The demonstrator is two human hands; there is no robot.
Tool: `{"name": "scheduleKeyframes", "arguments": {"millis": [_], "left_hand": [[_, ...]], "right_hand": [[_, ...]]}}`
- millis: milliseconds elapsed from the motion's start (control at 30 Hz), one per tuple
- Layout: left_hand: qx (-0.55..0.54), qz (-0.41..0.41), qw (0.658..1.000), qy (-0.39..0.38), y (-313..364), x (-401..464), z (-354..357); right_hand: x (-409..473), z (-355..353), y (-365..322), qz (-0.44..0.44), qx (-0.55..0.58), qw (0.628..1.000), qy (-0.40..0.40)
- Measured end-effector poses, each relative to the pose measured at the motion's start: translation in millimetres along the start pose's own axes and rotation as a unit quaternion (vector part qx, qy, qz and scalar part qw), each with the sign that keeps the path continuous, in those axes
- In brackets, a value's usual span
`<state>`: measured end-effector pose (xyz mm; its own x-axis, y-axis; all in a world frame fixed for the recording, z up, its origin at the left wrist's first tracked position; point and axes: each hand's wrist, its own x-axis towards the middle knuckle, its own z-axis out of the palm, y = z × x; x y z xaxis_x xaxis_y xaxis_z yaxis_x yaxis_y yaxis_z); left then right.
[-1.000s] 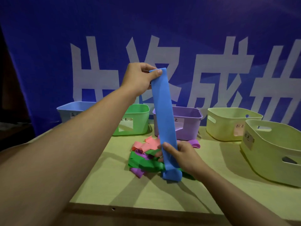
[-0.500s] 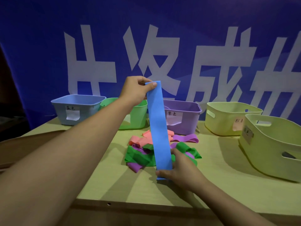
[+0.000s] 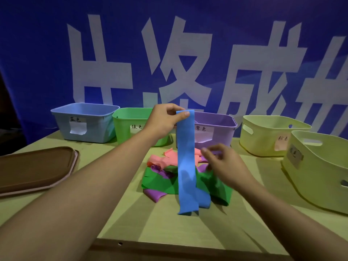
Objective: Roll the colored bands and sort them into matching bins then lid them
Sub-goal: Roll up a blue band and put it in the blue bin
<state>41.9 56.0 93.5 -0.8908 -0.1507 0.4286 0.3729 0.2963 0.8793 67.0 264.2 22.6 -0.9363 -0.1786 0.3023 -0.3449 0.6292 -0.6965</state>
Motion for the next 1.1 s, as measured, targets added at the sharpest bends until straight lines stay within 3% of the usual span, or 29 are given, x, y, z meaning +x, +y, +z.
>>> {"name": "scheduleKeyframes", "arguments": {"millis": [200,367,600,933,1100], "left_hand": [[-0.03,0.03,0.999,0.018,-34.7,0.5,11.1],[-0.07,0.048,0.996,0.038,-66.7,-4.5,21.4],[-0.058,0.066,0.995,0.038,-94.0,-9.4,32.3],[-0.094,0.074,0.992,0.029,-106.4,-9.5,28.2],[-0.119,0.065,0.991,0.014,-103.8,-11.5,26.6]], "right_hand": [[52.6,12.7,-12.4,-0.077,0.175,0.98,0.046],[70.9,48.5,-16.4,-0.062,0.325,0.943,0.042],[80.0,69.4,0.1,-0.093,0.318,0.939,0.094],[88.2,64.0,17.3,-0.052,0.31,0.949,0.019],[88.7,63.2,19.9,-0.021,0.369,0.929,-0.024]]}}
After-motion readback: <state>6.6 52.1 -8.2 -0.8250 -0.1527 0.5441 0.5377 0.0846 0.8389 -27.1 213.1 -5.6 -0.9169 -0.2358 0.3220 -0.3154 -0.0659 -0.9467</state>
